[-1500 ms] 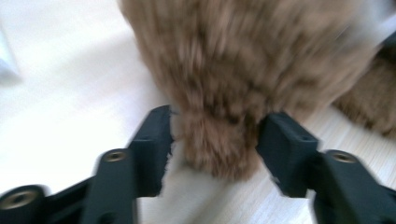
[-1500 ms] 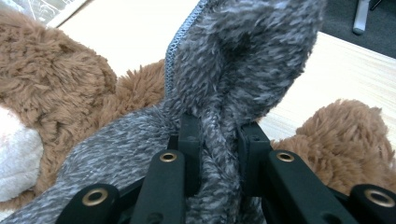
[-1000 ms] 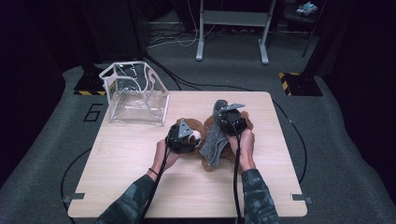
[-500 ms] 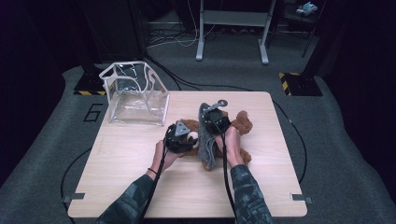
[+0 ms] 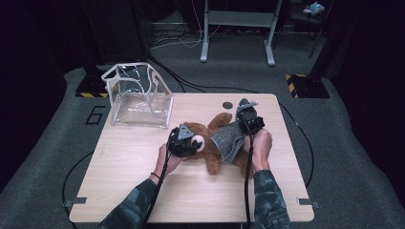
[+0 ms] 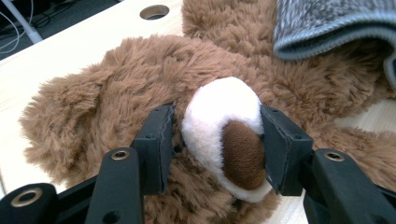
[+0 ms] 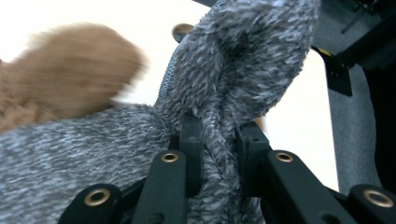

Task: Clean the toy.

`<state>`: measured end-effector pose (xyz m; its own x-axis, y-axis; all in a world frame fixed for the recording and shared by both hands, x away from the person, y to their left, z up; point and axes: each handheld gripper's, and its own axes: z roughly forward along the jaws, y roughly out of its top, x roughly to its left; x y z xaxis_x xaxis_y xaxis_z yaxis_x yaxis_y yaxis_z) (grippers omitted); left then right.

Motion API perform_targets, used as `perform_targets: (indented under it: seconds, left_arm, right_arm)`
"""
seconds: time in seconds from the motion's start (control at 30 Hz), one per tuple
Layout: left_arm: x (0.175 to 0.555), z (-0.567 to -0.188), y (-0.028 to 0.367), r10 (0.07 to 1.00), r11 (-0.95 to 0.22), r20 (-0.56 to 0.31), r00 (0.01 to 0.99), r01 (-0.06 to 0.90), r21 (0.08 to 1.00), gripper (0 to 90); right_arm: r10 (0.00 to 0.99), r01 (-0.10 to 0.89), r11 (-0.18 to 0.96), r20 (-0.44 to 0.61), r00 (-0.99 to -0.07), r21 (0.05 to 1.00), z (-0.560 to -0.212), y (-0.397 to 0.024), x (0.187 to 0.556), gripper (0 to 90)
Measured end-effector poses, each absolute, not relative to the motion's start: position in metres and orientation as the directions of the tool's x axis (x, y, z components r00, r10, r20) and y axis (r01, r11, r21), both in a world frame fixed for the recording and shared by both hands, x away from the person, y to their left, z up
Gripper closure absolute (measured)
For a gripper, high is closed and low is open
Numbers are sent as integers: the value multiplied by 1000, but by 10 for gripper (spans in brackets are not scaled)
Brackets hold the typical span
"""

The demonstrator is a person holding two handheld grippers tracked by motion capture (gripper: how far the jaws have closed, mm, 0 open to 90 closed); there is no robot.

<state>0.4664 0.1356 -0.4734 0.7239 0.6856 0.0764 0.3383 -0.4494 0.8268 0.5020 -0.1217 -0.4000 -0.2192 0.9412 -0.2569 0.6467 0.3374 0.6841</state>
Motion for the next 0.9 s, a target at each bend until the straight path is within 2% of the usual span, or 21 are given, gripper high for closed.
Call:
perform_targets:
  seconds: [0.1,0.13,0.17,0.2,0.47,0.63,0.7,0.73,0.83,0.9]
  left_arm:
    - [466,-473,136,681,-460,82,727,339,820,487]
    - [466,-473,136,681,-461,82,728,339,820,487]
    - [466,-473,136,680,-462,82,729,339,820,487]
    - [466,-473,136,679,-464,82,729,340,818,487]
    - [466,-473,135,683,-458,83,726,336,823,486]
    - [465,-473,135,682,-463,89,726,334,821,486]
    - [465,-473,134,685,-459,89,723,334,823,486]
    - [465,-473,134,686,-458,86,723,336,823,485]
    - [465,-473,135,684,-457,84,725,335,824,486]
    - [465,-473,135,683,-456,81,726,337,824,486]
  right_arm:
    - [936,656,352,-235,-263,668,-405,-117,504,762]
    - [941,656,333,-190,-282,677,-409,-110,508,763]
    - [941,656,333,-190,-282,677,-409,-110,508,763]
    - [945,659,303,-128,-301,688,-410,-102,510,764]
    - [932,637,272,-31,-362,722,-407,-86,512,766]
    - [908,622,314,-37,-416,717,-410,-65,512,774]
    - [893,617,313,-2,-450,722,-411,-54,512,778]
    - [867,606,334,17,-498,722,-414,-45,512,779]
    - [843,594,338,45,-536,730,-413,-38,511,778]
    - [845,567,363,-4,-535,739,-408,-34,506,778]
